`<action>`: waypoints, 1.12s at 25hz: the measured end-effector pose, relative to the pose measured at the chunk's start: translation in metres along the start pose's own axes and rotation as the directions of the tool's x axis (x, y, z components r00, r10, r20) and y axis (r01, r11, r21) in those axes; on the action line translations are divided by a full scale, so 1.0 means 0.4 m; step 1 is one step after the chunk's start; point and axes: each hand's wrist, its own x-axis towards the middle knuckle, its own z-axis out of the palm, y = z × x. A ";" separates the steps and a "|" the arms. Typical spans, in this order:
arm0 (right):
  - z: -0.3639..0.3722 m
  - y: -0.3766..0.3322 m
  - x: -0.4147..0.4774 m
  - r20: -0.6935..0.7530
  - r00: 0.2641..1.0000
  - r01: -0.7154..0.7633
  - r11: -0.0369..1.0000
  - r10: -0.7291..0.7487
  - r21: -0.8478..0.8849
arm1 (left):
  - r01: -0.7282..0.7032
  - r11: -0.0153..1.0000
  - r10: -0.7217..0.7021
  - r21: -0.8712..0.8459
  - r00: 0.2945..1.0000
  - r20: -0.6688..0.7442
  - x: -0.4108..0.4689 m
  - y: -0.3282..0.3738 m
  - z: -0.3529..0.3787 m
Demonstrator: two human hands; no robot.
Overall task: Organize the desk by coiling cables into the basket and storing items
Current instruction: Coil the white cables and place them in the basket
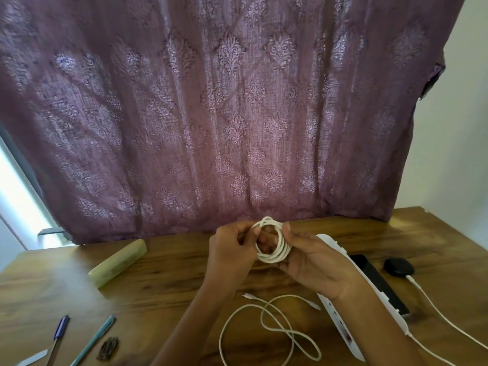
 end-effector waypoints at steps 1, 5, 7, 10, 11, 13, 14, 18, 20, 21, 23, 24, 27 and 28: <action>0.000 -0.002 -0.001 -0.031 0.999 0.022 1.000 -0.022 -0.017 | -0.021 0.999 0.021 0.032 1.000 -0.006 -0.004 -0.003 0.001; 0.019 -0.006 -0.009 -0.180 0.972 0.119 0.979 -0.149 -0.168 | -0.023 1.000 0.022 -0.008 0.999 -0.031 -0.004 -0.012 0.007; 0.037 -0.001 -0.014 -0.242 0.926 0.181 0.903 -0.290 -0.390 | 0.012 0.998 -0.015 -0.057 0.998 -0.066 -0.003 -0.019 0.011; 0.051 0.022 -0.019 -0.226 0.683 0.235 0.502 -0.695 -0.832 | -0.009 0.999 0.002 -0.050 0.989 -0.147 -0.009 -0.020 0.014; 0.052 0.030 -0.021 -0.154 0.601 0.225 0.351 -0.785 -0.909 | -0.025 0.999 0.017 -0.045 0.985 -0.173 -0.011 -0.016 0.014; 0.060 0.042 -0.026 -0.066 0.540 0.184 0.195 -0.839 -0.963 | -0.079 0.997 0.078 0.003 0.972 -0.222 -0.011 -0.012 0.015; 0.063 0.048 -0.026 -0.032 0.516 0.141 0.121 -0.856 -0.983 | -0.107 0.993 0.116 0.049 0.964 -0.241 -0.012 -0.011 0.017; 0.075 0.060 -0.015 0.064 0.465 -0.021 -0.083 -0.883 -0.996 | -0.161 0.980 0.189 0.120 0.942 -0.278 -0.013 -0.020 0.025; 0.079 0.061 -0.011 0.007 0.511 -0.056 -0.041 -0.860 -0.998 | -0.172 0.978 0.199 0.118 0.938 -0.285 -0.015 -0.027 0.028; 0.080 0.062 -0.011 -0.032 0.543 -0.069 -0.007 -0.839 -0.998 | -0.182 0.976 0.210 0.119 0.936 -0.284 -0.016 -0.029 0.029; 0.085 0.064 -0.013 -0.050 0.587 -0.092 -0.005 -0.808 -0.996 | -0.191 0.972 0.223 0.134 0.933 -0.282 -0.020 -0.032 0.033; 0.090 0.061 -0.014 -0.037 0.605 -0.108 -0.035 -0.795 -0.994 | -0.190 0.972 0.223 0.142 0.934 -0.280 -0.022 -0.033 0.035; 0.101 0.047 -0.014 0.012 0.715 -0.171 -0.191 -0.699 -0.967 | -0.204 0.968 0.237 0.147 0.937 -0.258 -0.026 -0.034 0.042; 0.100 0.047 -0.014 0.011 0.735 -0.174 -0.205 -0.678 -0.963 | -0.209 0.965 0.245 0.161 0.936 -0.254 -0.026 -0.033 0.040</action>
